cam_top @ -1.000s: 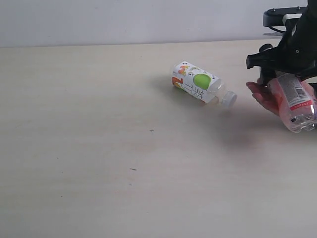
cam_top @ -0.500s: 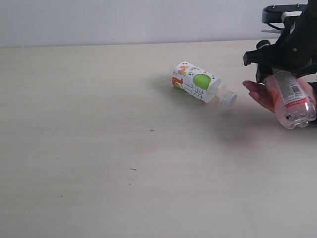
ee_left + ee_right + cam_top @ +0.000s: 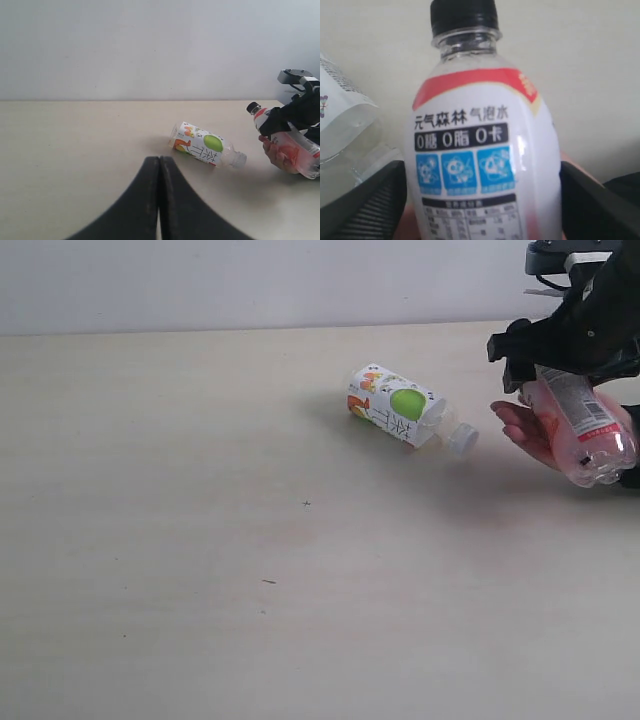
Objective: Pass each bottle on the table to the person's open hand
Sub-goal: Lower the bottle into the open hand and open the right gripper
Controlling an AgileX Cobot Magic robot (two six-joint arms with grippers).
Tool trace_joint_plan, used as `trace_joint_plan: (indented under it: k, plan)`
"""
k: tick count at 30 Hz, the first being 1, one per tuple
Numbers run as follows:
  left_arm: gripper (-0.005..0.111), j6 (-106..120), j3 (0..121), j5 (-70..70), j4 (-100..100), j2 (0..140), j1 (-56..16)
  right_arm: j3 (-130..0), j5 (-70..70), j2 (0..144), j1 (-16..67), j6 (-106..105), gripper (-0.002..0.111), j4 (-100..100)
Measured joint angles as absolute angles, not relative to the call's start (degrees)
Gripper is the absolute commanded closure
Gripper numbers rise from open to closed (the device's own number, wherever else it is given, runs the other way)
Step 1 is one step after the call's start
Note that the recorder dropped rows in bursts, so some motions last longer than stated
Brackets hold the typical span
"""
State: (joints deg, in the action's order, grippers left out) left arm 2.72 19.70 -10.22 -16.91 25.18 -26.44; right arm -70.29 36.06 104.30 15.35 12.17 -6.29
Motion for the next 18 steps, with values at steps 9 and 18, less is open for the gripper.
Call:
trace_joint_plan:
  k: [9, 18]
  plan:
    - [0.106, 2.7, 19.7, -10.2, -16.9, 25.2, -26.4, -70.3, 36.4, 104.3, 15.4, 11.3, 0.016, -6.3]
    - [0.106, 2.7, 19.7, -10.2, -16.9, 25.2, -26.4, -72.9, 36.9, 102.4, 15.4, 7.9, 0.016, -6.1]
